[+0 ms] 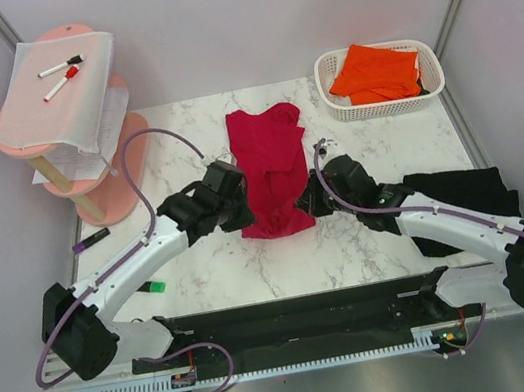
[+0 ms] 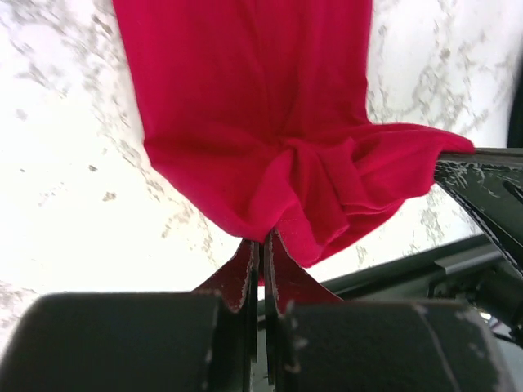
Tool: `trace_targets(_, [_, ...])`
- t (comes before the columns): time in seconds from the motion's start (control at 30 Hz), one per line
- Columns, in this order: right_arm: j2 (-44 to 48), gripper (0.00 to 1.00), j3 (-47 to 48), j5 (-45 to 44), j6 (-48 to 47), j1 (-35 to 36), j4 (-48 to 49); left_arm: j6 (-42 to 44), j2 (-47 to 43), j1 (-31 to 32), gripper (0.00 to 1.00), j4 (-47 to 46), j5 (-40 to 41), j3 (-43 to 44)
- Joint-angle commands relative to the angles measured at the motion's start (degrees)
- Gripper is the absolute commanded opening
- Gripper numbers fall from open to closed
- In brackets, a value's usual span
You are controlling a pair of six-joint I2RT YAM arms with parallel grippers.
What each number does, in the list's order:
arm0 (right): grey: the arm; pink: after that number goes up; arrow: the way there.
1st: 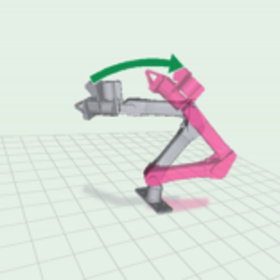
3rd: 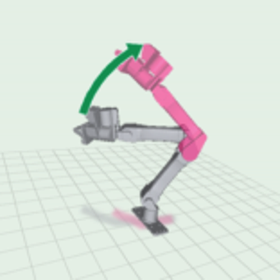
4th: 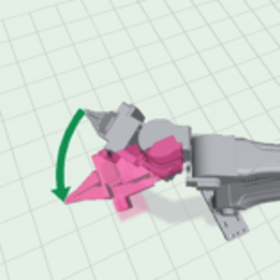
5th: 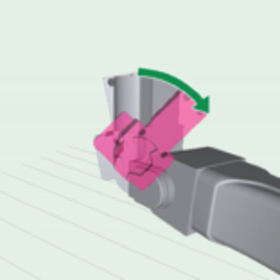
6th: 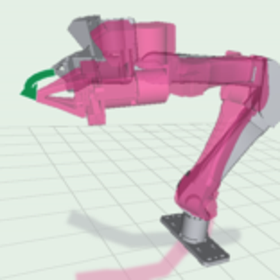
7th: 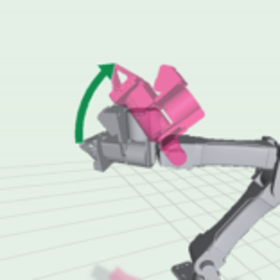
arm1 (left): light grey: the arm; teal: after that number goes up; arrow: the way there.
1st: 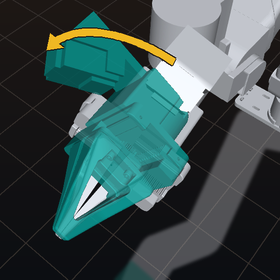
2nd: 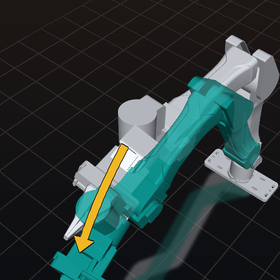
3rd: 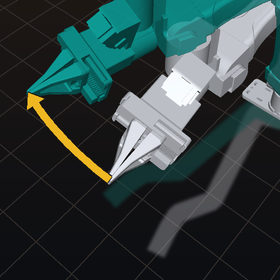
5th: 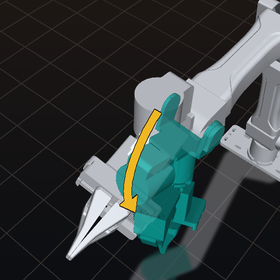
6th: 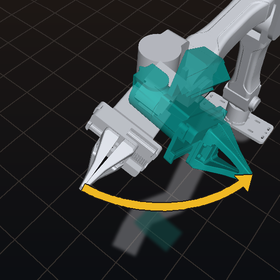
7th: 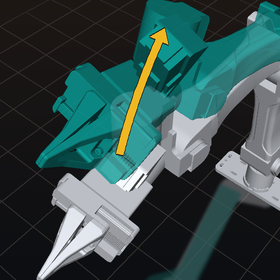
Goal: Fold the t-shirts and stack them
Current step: Fold the folded rectangular tshirt in 1/3 of the way
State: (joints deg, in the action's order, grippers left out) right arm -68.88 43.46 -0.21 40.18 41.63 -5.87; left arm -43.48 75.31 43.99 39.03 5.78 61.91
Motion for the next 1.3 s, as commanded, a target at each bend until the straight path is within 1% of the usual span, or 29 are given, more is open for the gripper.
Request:
trace_targets(0.0, [-4.41, 0.00, 4.17, -6.99, -5.02, -0.93, 2.08, 6.65, 4.05, -3.98, 0.02, 0.35, 1.69, 4.71])
trace_targets(0.17, [-10.03, 0.00, 6.45, -8.58, -6.96, -4.00, 7.26, 9.20, 9.41, -7.77, 0.02, -1.67, 0.72, 9.44])
trace_targets(0.23, [-12.05, 0.00, 8.21, -8.58, -7.40, -5.06, 7.63, 10.61, 12.75, -9.26, 0.02, -2.02, 0.72, 11.12])
trace_targets(0.4, [-19.35, 0.01, 11.29, -9.98, -10.21, -7.70, 10.61, 14.47, 19.95, -12.78, 0.02, -3.08, -2.79, 16.83])
trace_targets(0.43, [-20.40, 0.01, 12.51, -10.42, -10.74, -7.96, 10.96, 14.83, 22.66, -13.22, 0.02, -3.08, -3.14, 17.88])
trace_targets(0.5, [-24.18, 0.02, 13.92, -10.08, -11.35, -9.45, 11.67, 15.79, 25.22, -14.45, 0.02, -3.43, -3.84, 20.78])
trace_targets(0.67, [-34.55, 0.04, 21.21, -9.81, -11.27, -11.74, 12.37, 17.20, 34.98, -17.09, 0.02, -3.69, -6.91, 28.60])
trace_targets(0.7, [-36.13, 0.06, 24.01, -11.64, -10.66, -12.00, 11.76, 17.55, 36.47, -17.35, 0.10, -3.61, -7.10, 29.92])
trace_targets(0.73, [-38.41, 0.09, 25.08, -13.83, -9.43, -12.44, 10.28, 18.43, 39.62, -17.97, 0.16, -3.43, -8.40, 33.24])
trace_targets(0.77, [-38.87, 0.12, 25.70, -16.12, -7.33, -12.62, 10.26, 19.31, 40.61, -18.15, 0.34, -3.34, -8.24, 34.67])
trace_targets(0.8, [-39.05, 0.33, 25.62, -20.75, -6.27, -12.71, 10.96, 19.31, 41.32, -18.41, 0.61, -3.25, -7.63, 36.34])
trace_targets(0.87, [-37.21, 0.51, 24.14, -22.99, -5.47, -12.71, 12.28, 19.75, 40.63, -18.94, 0.68, -3.25, -6.22, 36.35])
trace_targets(0.9, [-35.90, 0.68, 23.08, -24.21, -5.38, -12.71, 14.02, 19.93, 39.66, -19.03, 0.79, -3.25, -5.96, 35.05])
trace_targets(0.97, [-30.45, 0.85, 18.27, -24.57, -5.29, -12.71, 16.58, 20.28, 36.41, -19.03, 0.82, -3.52, -4.11, 32.59])
trace_targets(1.0, [-27.04, 0.98, 16.67, -24.66, -5.55, -12.71, 18.33, 20.19, 35.27, -19.03, 0.83, -3.78, -3.50, 29.35])
trace_targets(1.07, [-24.64, 0.98, 14.29, -23.62, -5.73, -12.97, 17.74, 19.23, 31.50, -19.03, 0.83, -4.39, -1.48, 25.65])
trace_targets(1.1, [-23.76, 0.98, 13.93, -22.74, -5.38, -13.24, 15.38, 18.88, 30.17, -19.03, 0.83, -4.83, -1.21, 21.63])
trace_targets(1.13, [-22.54, 0.98, 13.41, -18.99, -5.29, -13.41, 14.49, 18.35, 28.86, -19.03, 0.83, -5.27, -1.04, 19.50])
trace_targets(1.17, [-22.09, 0.98, 12.45, -17.47, -5.20, -13.50, 13.44, 17.30, 25.80, -19.03, 0.83, -6.75, -1.21, 17.13])
trace_targets(1.2, [-21.56, 0.98, 11.91, -15.46, -4.94, -13.50, 11.16, 16.77, 24.37, -19.03, 0.83, -7.81, -1.56, 12.67])
trace_targets(1.23, [-21.38, 0.98, 11.21, -13.70, -3.98, -13.50, 10.27, 15.55, 23.05, -19.03, 0.83, -8.61, -2.61, 10.45])
trace_targets(1.27, [-21.21, 0.98, 9.29, -9.68, -3.28, -13.68, 9.74, 15.10, 21.39, -19.03, 0.82, -10.88, -3.66, 8.34])
